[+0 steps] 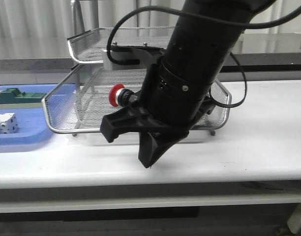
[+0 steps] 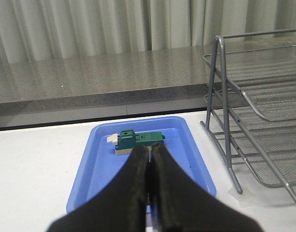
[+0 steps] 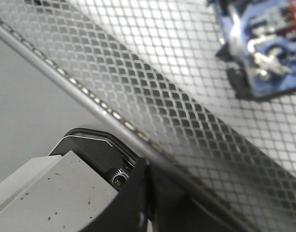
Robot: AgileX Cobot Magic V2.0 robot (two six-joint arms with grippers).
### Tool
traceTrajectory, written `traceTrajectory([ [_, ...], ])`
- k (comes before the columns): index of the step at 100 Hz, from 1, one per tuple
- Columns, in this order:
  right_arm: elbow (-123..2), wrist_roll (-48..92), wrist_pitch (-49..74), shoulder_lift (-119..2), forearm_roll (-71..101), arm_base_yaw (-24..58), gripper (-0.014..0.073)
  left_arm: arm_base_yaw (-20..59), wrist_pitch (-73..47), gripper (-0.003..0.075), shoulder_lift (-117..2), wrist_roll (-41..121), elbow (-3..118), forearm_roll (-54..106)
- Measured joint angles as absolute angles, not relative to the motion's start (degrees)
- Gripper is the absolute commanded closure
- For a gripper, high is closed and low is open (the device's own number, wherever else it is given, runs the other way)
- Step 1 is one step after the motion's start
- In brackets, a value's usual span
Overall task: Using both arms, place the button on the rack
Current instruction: 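Reach the right gripper to the front of the middle wire tray, then push the middle tray back into the rack with the right gripper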
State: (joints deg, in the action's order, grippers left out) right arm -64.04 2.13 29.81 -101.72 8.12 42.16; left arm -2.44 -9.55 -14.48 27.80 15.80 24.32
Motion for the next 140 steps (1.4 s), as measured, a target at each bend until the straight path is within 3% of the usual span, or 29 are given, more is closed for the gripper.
traceTrajectory([
  [26,-68.1,2.2,29.7,-104.1,4.0,41.3,0.0659,-2.4,-9.5,0.0741,-14.5,27.8,15.8,24.3],
  [73,-75.6,2.2,28.5,-109.3,-0.4,32.6,0.0659,-2.4,-9.5,0.0741,-14.4,27.8,15.8,24.3],
  [140,-77.1,2.2,30.8,-109.8,-2.0,28.1,0.0659,-2.4,-9.5,0.0741,-14.4,27.8,15.8,24.3],
])
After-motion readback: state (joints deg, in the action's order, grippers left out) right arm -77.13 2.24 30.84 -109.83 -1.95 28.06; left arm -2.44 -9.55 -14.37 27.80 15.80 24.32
